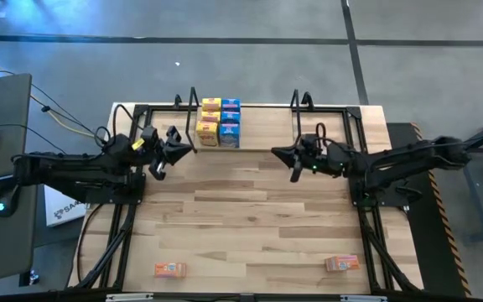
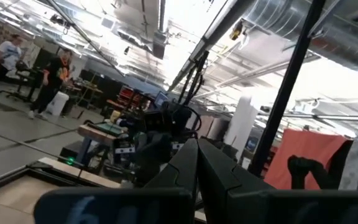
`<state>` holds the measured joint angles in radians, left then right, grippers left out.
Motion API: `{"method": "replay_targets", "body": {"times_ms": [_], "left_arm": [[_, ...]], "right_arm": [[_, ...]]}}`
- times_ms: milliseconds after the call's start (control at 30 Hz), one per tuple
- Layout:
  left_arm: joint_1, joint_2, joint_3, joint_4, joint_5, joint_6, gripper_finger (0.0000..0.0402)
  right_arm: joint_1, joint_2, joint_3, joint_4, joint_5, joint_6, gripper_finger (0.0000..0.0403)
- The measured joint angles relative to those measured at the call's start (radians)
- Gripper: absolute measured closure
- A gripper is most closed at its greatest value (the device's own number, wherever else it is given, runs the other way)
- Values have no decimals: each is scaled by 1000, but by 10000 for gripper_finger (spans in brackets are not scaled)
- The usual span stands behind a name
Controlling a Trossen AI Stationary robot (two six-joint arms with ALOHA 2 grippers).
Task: Stack cereal on shelf
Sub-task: Put the bottom right orange cereal box on the shelf
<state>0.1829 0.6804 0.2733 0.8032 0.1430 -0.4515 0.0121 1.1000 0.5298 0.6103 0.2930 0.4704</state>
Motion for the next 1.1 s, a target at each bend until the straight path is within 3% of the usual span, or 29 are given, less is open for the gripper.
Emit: {"method": "replay_targets", "body": {"times_ms": [167,267,633,800,967,1100], "left_arm": [[1,0,0,2,2,-13,401],[1,0,0,2,3,-18,401],[1,0,0,2,-3,-112,401],[0,0,0,2,-24,-128,401],[1,0,0,2,-61,-148,401],[1,0,0,2,-67,-148,401]], "right_arm": [[-39,0,60,-2,11,37,401],[-67,0,140,-81,-82,104,376],[-42,1,603,-992,-521,160,120],[20,0,721,-1325,-702,176,44],[198,-2,744,-1581,-676,329,22],[418,0,743,-1652,-512,530,21]]}}
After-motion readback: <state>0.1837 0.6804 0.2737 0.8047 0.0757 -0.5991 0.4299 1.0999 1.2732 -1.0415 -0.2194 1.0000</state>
